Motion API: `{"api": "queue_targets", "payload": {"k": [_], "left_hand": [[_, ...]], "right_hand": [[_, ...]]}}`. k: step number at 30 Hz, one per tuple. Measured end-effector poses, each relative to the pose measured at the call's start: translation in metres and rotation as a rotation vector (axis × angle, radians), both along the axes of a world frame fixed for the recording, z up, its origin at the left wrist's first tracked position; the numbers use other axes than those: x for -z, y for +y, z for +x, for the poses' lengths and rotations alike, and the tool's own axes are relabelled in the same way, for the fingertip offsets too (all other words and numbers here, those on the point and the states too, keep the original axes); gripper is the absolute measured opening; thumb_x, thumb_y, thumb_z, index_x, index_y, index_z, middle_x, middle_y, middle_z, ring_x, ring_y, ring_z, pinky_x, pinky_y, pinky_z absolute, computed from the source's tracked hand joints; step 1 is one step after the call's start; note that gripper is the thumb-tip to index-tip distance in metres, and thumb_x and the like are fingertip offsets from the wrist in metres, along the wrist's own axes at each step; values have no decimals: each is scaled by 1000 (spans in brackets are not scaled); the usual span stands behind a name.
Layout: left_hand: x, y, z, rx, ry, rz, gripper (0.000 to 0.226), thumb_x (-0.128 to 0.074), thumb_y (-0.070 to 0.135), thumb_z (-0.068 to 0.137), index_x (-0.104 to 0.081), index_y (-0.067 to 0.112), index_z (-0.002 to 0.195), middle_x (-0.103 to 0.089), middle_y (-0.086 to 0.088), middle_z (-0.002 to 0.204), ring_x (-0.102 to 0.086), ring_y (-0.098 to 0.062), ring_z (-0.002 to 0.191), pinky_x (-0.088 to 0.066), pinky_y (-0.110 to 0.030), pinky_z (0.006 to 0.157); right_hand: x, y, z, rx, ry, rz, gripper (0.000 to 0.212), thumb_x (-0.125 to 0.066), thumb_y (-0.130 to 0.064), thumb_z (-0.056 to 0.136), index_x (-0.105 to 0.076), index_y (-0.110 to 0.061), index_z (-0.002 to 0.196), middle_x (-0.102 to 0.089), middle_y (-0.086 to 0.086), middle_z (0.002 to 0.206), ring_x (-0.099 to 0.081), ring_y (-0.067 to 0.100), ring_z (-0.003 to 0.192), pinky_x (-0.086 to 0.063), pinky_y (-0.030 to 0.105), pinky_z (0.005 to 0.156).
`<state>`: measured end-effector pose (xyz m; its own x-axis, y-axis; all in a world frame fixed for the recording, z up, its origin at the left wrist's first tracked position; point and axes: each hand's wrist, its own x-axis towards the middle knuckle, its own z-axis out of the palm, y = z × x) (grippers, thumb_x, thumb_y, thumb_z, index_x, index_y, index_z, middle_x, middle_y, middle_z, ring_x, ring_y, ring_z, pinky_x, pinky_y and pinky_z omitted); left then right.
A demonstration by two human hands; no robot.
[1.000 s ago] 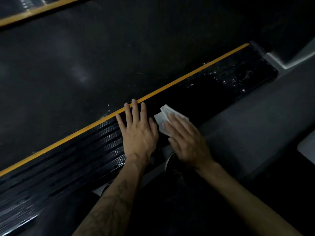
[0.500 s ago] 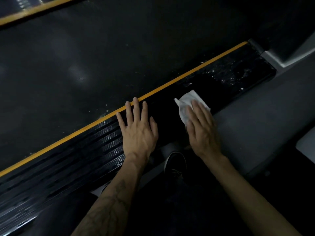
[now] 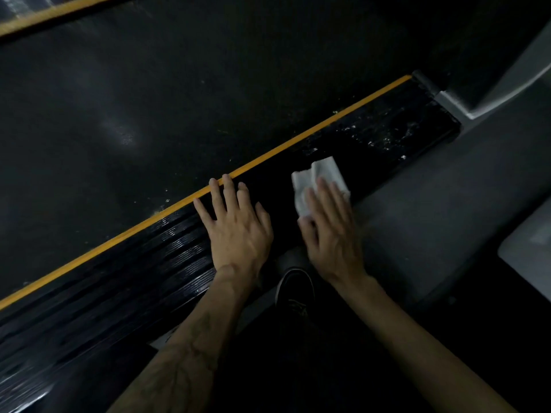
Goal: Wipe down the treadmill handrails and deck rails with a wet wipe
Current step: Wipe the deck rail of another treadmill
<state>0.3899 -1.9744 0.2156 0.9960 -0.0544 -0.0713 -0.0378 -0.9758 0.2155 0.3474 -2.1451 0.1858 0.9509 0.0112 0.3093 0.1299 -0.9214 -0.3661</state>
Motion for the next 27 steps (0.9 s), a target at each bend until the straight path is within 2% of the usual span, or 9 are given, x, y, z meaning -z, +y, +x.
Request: {"api": "queue_targets", "payload": {"k": [3,6,9,11,14,19,21,24,27], "left_hand": [[0,-5,0,-19,1,4,54,-25,37,107,-38,8,151,-15,-17,170,3,-35,159,0,-65,123],[2,-8,1,-33,4,8,56,-25,38,107,-37,7,152,-14,-18,170,4,-37,158,-1,-66,123],[2,-9,1,-39,-8,-4,57,-24,39,107,-36,7,152,-14,-18,169,4,-37,158,-2,-66,123],[2,-8,1,-37,-15,-13,57,-23,39,107,-36,7,152,-15,-18,169,3,-37,158,-2,-66,123],[1,-9,1,-29,-19,-4,57,-24,40,107,-36,8,153,-15,-18,170,2,-36,159,-3,-66,123],[-1,-9,1,-25,-29,-22,58,-25,41,107,-36,8,153,-15,-16,170,1,-35,159,-2,-65,124],[-1,-9,2,-24,-27,-19,58,-25,41,107,-35,8,154,-13,-15,171,2,-34,159,-2,-65,124],[-2,-11,2,-35,-25,-40,58,-27,41,107,-34,8,154,-13,-15,171,3,-34,159,0,-64,124],[-1,-10,3,-32,-31,-36,58,-27,41,107,-34,8,154,-13,-15,171,2,-34,159,0,-64,124]], "right_hand": [[6,-13,-5,-202,-28,-106,53,-43,-32,107,-44,-6,153,-34,15,164,-26,31,155,-27,56,122],[-2,-37,10,-80,-16,-105,52,-34,-32,110,-44,-5,153,-34,16,163,-28,32,154,-29,58,120],[-5,-21,13,82,25,-25,60,-23,-42,111,-41,-3,154,-29,18,165,-21,31,156,-21,56,125],[1,-7,7,17,13,-27,61,-29,-43,110,-40,-3,155,-28,19,165,-20,32,156,-17,55,126],[3,-28,7,-179,-11,-144,54,-39,-36,109,-43,-9,155,-31,15,165,-24,31,156,-22,55,125],[-7,-40,20,91,37,-75,57,-33,-38,109,-41,-3,154,-29,20,164,-22,34,155,-22,57,124],[0,-21,13,17,13,-77,59,-39,-39,108,-40,-2,154,-28,21,165,-22,36,155,-22,58,124],[3,-29,7,-186,9,-160,56,-36,-40,110,-39,-9,157,-29,16,166,-21,31,156,-23,55,124],[-6,-51,21,-90,16,-169,53,-34,-36,110,-42,-10,155,-32,15,165,-25,31,155,-24,56,123]]}}
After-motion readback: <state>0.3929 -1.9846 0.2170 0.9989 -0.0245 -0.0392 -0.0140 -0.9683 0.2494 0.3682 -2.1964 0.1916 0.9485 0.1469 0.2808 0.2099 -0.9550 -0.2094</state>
